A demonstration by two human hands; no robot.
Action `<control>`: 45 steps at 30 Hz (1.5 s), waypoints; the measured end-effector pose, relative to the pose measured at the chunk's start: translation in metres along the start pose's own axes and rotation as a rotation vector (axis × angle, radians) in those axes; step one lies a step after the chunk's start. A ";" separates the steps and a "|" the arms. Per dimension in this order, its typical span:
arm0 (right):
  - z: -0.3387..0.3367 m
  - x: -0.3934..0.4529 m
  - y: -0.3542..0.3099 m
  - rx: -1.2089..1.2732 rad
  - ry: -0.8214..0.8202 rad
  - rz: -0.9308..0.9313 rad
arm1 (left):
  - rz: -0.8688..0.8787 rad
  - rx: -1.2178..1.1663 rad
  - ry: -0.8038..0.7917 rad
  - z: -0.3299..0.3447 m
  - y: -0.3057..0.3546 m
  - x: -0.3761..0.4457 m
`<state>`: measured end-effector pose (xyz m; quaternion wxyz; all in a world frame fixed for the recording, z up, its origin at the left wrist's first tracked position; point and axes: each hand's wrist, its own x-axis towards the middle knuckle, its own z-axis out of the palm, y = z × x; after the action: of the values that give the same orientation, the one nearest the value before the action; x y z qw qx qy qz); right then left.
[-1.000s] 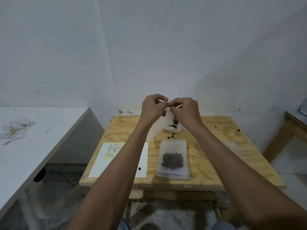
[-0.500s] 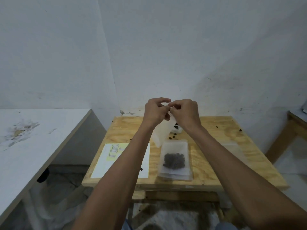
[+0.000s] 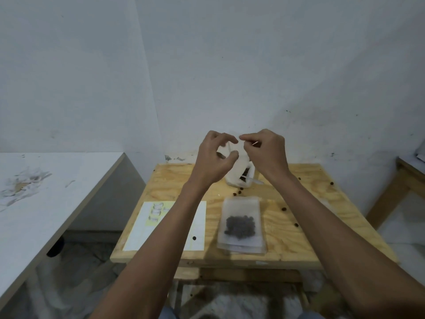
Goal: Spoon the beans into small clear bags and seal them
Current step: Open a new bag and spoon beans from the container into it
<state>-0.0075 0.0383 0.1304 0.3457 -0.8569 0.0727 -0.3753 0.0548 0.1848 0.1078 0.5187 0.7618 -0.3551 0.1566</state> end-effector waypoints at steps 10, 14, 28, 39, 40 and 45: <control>-0.007 0.012 -0.012 0.612 -0.213 0.310 | 0.193 0.021 0.116 -0.006 -0.009 0.001; -0.003 0.015 0.002 0.658 -0.232 0.367 | 0.145 0.029 0.116 -0.002 -0.018 -0.001; 0.068 0.002 0.107 -0.280 -0.346 0.487 | -0.092 0.134 -0.079 0.018 -0.087 -0.015; 0.065 0.020 0.115 -0.432 -0.467 0.479 | -0.355 -0.190 0.000 0.050 -0.115 -0.006; 0.063 0.022 0.116 -0.437 -0.470 0.472 | -0.367 -0.215 0.006 0.052 -0.115 -0.004; 0.063 0.017 0.108 -0.321 -0.551 0.522 | -0.415 -0.303 -0.021 0.061 -0.111 0.002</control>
<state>0.0628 -0.0155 0.0408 0.2979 -0.9212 0.2498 -0.0155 0.1267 0.1522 0.0085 0.6443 0.7334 -0.2162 -0.0162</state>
